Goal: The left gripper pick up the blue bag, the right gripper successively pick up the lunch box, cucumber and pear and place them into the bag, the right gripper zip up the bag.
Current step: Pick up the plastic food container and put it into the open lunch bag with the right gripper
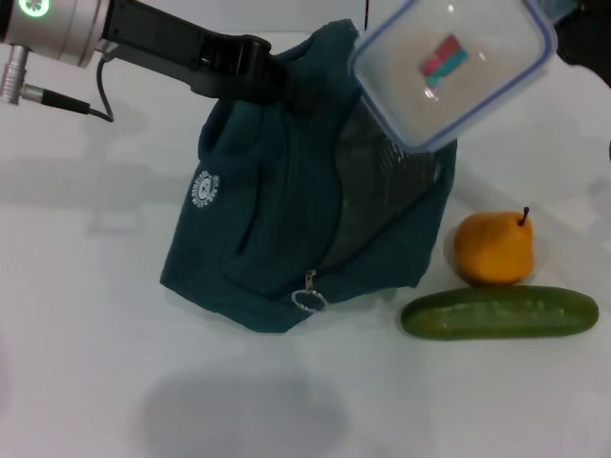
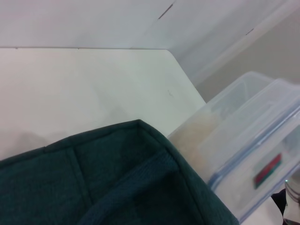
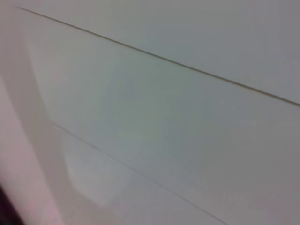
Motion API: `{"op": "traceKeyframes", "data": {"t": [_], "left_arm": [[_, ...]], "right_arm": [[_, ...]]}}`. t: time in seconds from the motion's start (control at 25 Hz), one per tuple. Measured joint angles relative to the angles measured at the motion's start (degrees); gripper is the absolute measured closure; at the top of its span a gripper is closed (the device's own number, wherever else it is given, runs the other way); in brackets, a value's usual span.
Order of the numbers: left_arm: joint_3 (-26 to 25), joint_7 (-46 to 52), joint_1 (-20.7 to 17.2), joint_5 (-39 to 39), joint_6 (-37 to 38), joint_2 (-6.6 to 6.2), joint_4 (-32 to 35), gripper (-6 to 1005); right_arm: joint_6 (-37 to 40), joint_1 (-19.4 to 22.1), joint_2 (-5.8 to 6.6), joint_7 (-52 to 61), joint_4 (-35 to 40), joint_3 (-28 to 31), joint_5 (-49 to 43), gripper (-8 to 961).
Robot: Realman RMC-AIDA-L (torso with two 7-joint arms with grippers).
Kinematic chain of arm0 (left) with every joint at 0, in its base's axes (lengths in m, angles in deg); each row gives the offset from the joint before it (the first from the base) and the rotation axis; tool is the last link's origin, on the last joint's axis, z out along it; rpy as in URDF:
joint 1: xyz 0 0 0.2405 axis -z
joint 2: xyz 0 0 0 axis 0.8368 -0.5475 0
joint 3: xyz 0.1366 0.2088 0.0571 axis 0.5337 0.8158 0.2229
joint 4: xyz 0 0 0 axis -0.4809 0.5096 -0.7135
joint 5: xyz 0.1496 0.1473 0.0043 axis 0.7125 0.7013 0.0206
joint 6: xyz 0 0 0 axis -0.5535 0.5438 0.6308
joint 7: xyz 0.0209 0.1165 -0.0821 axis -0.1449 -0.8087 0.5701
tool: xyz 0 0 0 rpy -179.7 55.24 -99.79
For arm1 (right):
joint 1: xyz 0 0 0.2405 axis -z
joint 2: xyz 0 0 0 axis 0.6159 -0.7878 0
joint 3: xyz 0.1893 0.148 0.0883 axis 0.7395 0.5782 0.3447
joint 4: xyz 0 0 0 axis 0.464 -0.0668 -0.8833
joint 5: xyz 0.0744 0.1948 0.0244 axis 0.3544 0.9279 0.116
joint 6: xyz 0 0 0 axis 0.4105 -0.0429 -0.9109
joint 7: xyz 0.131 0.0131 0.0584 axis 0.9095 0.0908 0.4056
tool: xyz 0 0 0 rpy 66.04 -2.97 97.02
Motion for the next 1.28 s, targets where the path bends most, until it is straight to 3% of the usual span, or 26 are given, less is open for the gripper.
{"op": "traceKeyframes", "data": {"t": [0.4, 0.8, 1.28], "left_arm": [[-0.33, -0.46, -0.05, -2.62, -0.04, -0.33, -2.03, 954], [-0.82, -1.47, -0.12, -4.06, -0.04, -0.54, -4.34, 954], [-2.6, -3.06, -0.67, -7.13, -0.21, -0.81, -8.48, 954]], "right_arm": [[-4.55, 1.53, 0.0, -1.31, 0.66, -5.42, -0.08, 849], [-11.37, -0.03, 0.0, -2.32, 5.51, -13.73, 0.32, 848], [-11.77, 1.48, 0.0, -4.1, 7.79, -14.26, 1.15, 846]]}}
